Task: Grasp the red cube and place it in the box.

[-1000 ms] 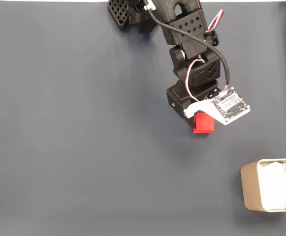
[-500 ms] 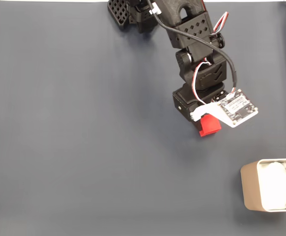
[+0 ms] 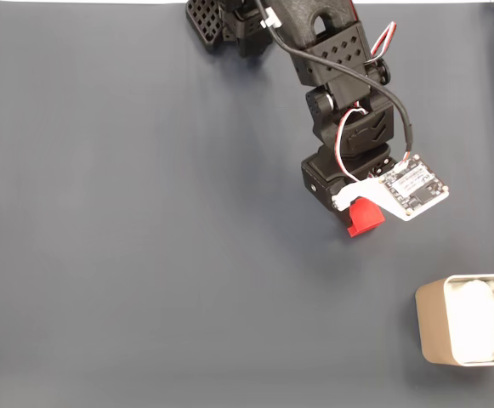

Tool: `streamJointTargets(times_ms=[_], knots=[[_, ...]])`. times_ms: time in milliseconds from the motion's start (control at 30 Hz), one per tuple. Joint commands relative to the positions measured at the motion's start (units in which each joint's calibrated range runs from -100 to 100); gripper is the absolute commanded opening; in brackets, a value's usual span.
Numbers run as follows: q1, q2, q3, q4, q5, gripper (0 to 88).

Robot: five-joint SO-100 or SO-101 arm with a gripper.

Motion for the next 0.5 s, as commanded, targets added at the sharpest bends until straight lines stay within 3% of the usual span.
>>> streamJointTargets(times_ms=[0,467], knots=[[-1.0,-0.3,-3.4,-0.9,-0.2,37.9],[-2.0,-0.5,-3.5,-1.2,-0.5,38.0]])
